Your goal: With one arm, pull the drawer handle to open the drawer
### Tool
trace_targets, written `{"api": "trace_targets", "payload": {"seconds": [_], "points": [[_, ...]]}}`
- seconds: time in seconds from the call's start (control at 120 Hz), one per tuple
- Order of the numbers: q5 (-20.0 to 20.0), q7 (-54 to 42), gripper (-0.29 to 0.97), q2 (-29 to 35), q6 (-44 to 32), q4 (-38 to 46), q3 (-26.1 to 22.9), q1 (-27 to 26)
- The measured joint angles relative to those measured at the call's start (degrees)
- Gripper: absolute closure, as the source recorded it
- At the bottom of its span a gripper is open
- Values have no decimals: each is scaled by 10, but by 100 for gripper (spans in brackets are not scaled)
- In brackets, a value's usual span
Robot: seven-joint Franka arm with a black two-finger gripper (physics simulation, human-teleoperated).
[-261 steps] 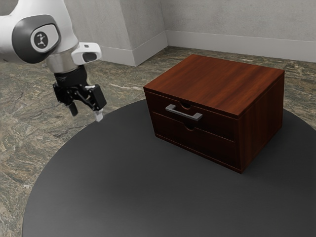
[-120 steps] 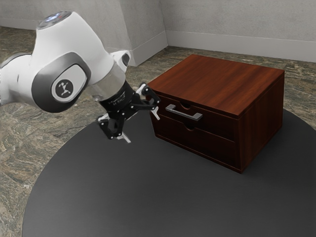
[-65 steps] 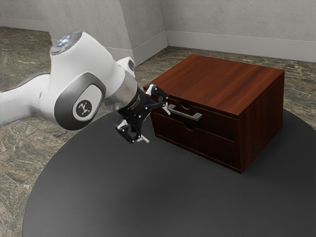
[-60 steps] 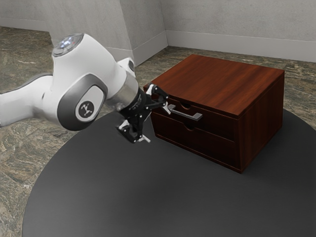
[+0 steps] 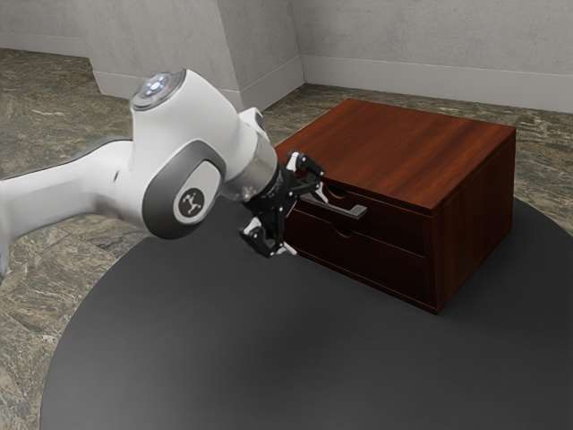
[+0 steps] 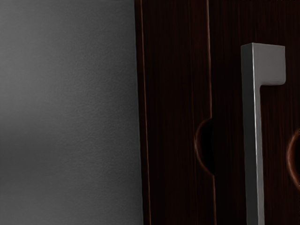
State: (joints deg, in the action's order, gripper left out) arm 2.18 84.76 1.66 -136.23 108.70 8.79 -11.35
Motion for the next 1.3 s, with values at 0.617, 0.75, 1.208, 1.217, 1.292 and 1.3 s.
{"api": "trace_targets", "payload": {"seconds": [0.617, 0.75, 1.208, 1.217, 1.292, 1.3], "points": [[1, 29, 0, -49, -7, -51, 1, 9], [2, 32, 0, -60, -7, -56, 2, 8], [3, 39, 0, -78, -4, -63, 4, 8], [3, 39, 0, -78, -4, -62, 4, 8], [3, 40, 0, -78, -4, -60, 4, 9], [3, 40, 0, -78, -4, -60, 4, 9]]}}
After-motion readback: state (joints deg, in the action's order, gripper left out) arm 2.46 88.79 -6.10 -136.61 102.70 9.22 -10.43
